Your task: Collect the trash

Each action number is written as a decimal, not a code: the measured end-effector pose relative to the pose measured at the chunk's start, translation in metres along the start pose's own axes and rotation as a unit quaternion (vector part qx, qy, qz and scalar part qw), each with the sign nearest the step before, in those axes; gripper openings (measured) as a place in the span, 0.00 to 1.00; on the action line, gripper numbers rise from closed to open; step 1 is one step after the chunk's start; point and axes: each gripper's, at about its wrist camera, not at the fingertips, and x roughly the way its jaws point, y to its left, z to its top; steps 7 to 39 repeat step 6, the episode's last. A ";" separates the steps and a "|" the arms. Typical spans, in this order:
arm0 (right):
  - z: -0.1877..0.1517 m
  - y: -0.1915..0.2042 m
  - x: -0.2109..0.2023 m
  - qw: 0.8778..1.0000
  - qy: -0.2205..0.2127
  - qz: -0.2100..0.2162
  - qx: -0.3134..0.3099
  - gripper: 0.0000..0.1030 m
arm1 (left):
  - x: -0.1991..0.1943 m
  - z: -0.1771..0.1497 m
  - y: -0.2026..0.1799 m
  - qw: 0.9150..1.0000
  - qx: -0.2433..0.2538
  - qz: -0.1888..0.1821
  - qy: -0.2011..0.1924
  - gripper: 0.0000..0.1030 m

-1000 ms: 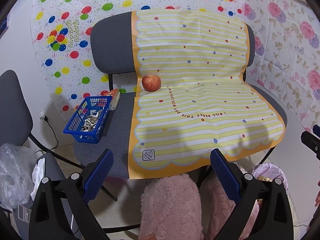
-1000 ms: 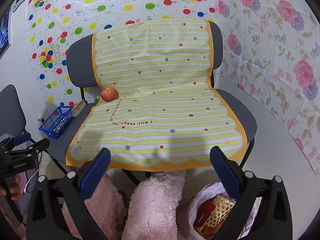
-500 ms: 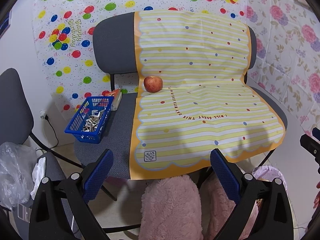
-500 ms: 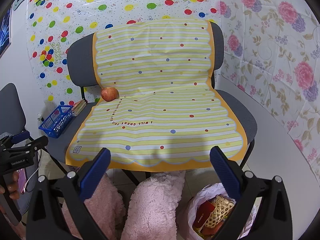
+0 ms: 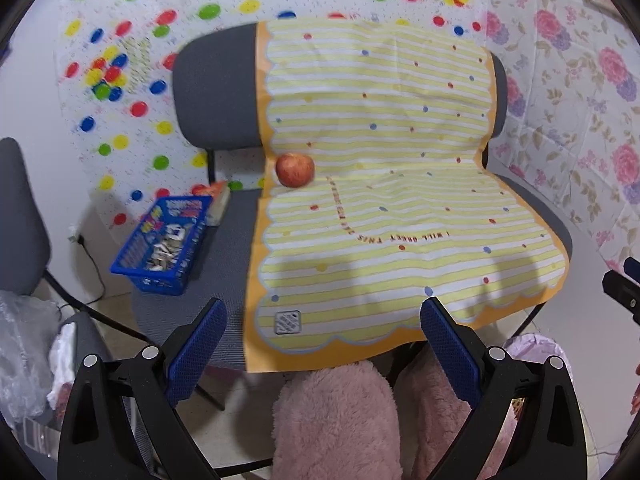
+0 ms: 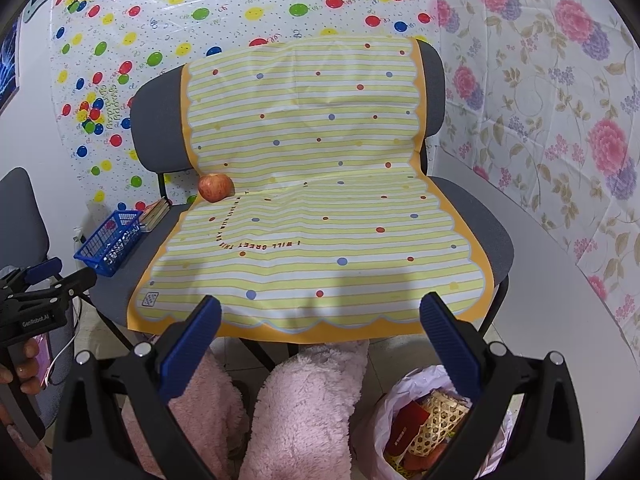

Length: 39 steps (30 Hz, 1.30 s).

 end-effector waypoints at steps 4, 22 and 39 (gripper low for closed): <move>-0.002 -0.009 0.020 1.000 0.017 -0.006 0.011 0.94 | 0.040 -0.004 0.000 0.999 -0.003 -0.003 0.045 0.93; -0.004 -0.015 0.034 1.000 0.026 -0.008 0.014 0.94 | 0.057 -0.006 0.001 0.998 -0.001 0.000 0.059 0.93; -0.004 -0.015 0.034 1.000 0.026 -0.008 0.014 0.94 | 0.057 -0.006 0.001 0.998 -0.001 0.000 0.059 0.93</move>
